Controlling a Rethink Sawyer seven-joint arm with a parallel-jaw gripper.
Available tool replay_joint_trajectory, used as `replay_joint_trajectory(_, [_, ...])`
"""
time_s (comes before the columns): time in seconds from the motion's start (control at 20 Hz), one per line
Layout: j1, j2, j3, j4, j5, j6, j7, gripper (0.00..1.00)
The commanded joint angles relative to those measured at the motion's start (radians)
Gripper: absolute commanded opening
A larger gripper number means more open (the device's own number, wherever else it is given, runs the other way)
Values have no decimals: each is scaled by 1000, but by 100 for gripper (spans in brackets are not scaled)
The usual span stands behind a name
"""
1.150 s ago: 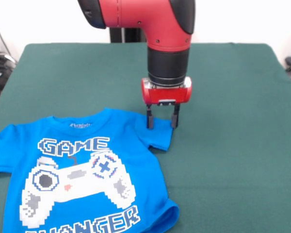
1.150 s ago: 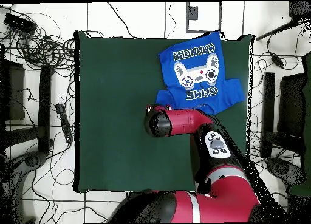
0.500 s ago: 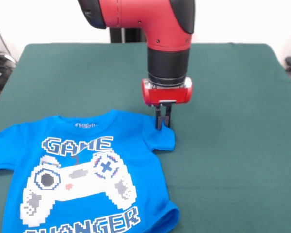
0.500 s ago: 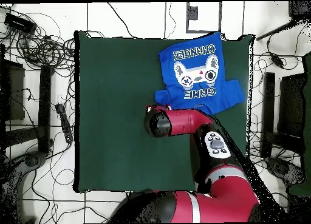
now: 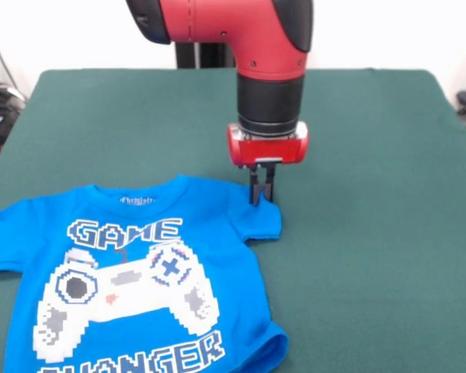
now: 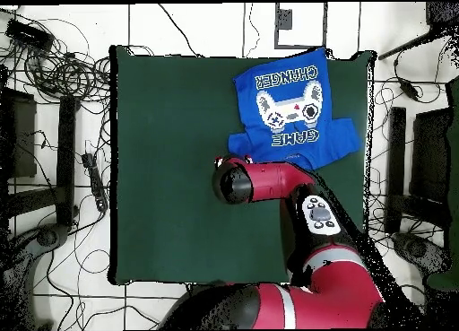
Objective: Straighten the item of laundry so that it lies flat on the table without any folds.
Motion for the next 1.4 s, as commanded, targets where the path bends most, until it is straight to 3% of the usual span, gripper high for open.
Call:
replay_joint_trajectory(0.05, [62, 9, 57, 215, 60, -14, 207, 0])
replay_joint_trajectory(0.85, [64, -124, 46, 377, 129, 36, 181, 0])
replay_joint_trajectory(1.4, [92, -120, 22, 424, 141, -14, 203, 0])
